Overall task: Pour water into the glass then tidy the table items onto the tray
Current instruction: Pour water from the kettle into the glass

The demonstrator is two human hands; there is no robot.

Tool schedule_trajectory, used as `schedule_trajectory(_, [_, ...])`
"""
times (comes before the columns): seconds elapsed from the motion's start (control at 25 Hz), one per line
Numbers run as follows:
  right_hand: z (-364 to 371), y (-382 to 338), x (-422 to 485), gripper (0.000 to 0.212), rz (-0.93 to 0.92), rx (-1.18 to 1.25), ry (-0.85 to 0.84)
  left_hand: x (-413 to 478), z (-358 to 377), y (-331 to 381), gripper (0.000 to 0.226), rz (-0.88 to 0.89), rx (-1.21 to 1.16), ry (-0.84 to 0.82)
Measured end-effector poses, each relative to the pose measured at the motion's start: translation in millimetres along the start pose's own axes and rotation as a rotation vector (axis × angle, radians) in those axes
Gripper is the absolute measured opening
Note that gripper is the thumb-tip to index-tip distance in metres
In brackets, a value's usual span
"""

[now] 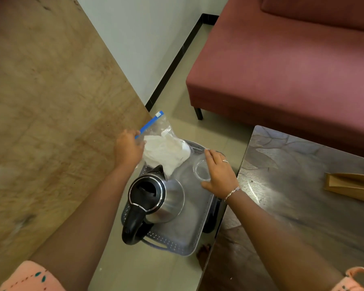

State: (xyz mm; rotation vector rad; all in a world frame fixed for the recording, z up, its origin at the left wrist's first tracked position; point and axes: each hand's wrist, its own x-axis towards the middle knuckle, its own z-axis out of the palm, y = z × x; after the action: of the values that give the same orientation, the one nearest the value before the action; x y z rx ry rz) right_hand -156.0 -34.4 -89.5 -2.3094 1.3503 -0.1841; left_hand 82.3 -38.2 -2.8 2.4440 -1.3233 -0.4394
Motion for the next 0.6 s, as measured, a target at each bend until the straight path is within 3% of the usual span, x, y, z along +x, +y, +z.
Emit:
schedule_trajectory(0.08, [-14.6,-4.4,-12.1,0.097,-0.008,0.007,0.019,-25.3,4.4,17.5,0.023,0.104,-0.111,0.043])
schedule_trajectory(0.16, [-32.4,-10.6,-27.6,0.095,-0.025,0.015,0.047,-52.7,10.7,37.6,0.020,0.124,-0.297,-0.051])
schedule_trajectory(0.24, [-49.1,-15.2,-43.5,0.092,-0.036,0.028,0.089,-78.6,17.4,54.8,0.030,0.005,-0.537,-0.293])
schedule_trajectory(0.36, [-80.2,-23.2,-71.7,0.089,-0.045,0.082,0.152,-121.4,21.2,66.5,0.065,-0.277,-0.814,-0.679])
schedule_trajectory(0.48, [-106.0,-29.6,-99.2,0.087,-0.070,0.103,0.228,-156.6,24.0,72.0,0.087,-0.423,-0.965,-0.833])
schedule_trajectory(0.6, [-122.4,-36.1,-121.4,0.088,-0.094,0.111,0.244,-181.0,22.9,79.5,0.072,-0.415,-1.101,-0.893])
